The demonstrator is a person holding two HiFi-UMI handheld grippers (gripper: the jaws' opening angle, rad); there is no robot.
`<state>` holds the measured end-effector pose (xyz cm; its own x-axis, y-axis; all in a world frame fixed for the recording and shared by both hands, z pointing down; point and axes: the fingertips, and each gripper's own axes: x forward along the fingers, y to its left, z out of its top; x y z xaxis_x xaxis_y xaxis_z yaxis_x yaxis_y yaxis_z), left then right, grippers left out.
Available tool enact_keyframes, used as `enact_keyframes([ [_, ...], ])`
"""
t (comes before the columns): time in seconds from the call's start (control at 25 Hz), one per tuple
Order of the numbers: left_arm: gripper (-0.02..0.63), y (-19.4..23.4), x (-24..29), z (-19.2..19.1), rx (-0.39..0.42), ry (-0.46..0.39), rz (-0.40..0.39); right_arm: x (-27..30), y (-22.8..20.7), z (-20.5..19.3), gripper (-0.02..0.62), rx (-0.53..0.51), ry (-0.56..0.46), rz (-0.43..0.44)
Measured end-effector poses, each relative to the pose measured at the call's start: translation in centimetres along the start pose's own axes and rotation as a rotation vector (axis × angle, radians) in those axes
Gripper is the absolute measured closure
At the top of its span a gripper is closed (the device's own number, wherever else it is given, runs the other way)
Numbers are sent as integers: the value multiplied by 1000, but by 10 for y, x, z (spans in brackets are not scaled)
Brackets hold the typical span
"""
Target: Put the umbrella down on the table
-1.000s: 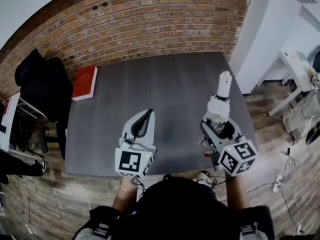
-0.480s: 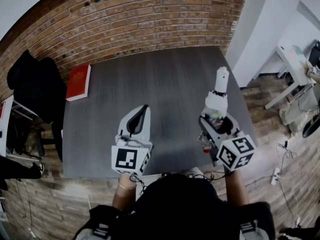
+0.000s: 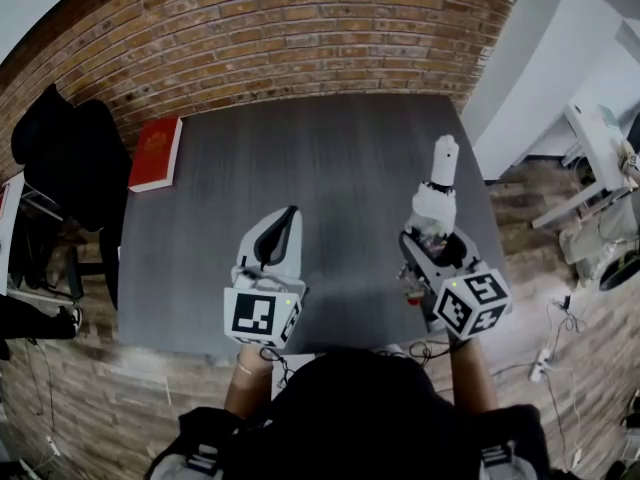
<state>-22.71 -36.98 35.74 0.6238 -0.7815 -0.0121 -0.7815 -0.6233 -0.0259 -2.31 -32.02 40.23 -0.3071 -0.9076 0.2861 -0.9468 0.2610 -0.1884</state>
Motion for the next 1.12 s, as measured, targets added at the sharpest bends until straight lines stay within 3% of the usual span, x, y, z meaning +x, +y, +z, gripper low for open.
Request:
enact_keyframes([
  [0.36,603,12,20,-13,-21,27,42,30,-18,-10,311,0,60,22],
  [1.12,603,14,27,-34,-18,93,102,66,-50,-72,311,58,228,48],
])
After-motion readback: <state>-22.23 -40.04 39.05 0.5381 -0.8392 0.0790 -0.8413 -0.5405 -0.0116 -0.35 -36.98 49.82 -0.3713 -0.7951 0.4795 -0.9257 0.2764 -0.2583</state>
